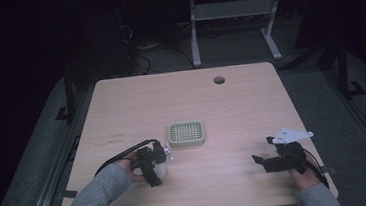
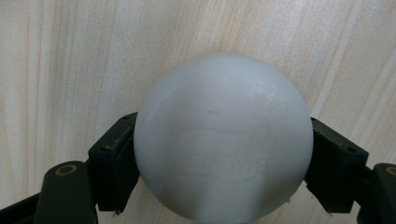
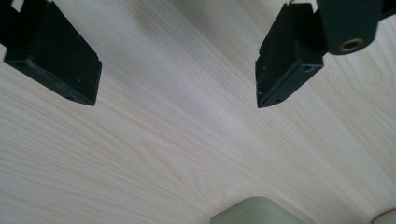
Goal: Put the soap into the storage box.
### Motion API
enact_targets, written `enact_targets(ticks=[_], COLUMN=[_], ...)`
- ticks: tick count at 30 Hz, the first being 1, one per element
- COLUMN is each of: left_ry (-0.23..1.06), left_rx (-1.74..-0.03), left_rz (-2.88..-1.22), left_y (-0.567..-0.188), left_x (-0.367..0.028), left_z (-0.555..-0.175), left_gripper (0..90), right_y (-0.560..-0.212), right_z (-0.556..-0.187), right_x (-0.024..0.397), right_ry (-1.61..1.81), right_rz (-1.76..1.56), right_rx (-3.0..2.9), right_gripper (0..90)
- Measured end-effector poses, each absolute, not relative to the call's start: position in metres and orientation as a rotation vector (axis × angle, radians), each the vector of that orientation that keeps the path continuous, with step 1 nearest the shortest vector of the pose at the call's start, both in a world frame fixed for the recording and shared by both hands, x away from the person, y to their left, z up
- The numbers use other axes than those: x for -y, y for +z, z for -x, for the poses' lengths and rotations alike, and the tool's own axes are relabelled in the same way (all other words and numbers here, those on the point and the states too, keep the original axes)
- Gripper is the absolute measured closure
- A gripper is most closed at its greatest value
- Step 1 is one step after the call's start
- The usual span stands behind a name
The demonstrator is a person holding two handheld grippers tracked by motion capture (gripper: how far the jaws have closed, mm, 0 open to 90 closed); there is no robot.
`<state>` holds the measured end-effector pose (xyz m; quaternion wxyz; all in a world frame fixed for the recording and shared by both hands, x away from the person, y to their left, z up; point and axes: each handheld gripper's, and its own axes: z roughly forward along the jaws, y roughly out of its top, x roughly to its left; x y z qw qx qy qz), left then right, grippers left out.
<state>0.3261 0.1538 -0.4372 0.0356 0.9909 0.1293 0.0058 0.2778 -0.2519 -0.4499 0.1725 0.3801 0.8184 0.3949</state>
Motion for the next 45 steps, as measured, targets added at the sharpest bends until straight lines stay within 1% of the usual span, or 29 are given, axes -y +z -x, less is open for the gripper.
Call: enact_targets(ticks=[35,45], left_ry=[0.011,-0.012], left_rx=[-0.400,-0.396], left_rz=[-3.044,-3.023], left_y=[-0.4369,-0.4348], left_x=[-0.1550,-0.1568], left_z=[-0.3263,-0.3265], left_gripper=[22.0,22.1], right_y=[-0.4513,-0.4512], right_z=[-0.2798,-0.2798], right_x=[0.2531,0.2527], right_ry=[1.125,1.123], right_rz=[-1.078,-1.084], right_rx=[-2.321,-2.319], right_gripper=[13.9,13.9])
